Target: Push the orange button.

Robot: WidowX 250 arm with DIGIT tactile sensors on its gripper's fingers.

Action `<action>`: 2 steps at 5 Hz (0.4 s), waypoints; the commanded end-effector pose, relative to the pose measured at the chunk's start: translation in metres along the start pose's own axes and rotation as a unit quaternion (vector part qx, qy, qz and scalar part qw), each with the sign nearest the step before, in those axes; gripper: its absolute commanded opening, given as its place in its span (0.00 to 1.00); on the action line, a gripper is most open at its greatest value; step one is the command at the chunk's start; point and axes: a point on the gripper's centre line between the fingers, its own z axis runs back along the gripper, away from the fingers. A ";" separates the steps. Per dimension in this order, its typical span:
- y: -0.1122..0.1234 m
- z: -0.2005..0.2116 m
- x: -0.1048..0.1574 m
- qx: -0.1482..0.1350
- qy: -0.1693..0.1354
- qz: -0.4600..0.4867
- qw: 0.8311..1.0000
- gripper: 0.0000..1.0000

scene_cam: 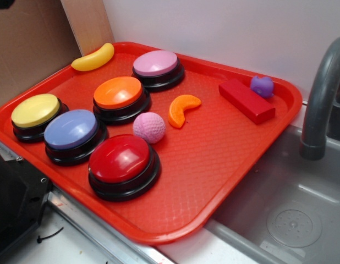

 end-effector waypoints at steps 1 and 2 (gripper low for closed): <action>0.000 0.000 0.000 0.000 0.000 0.000 1.000 1.00; 0.006 -0.040 0.047 0.001 -0.012 -0.049 0.999 1.00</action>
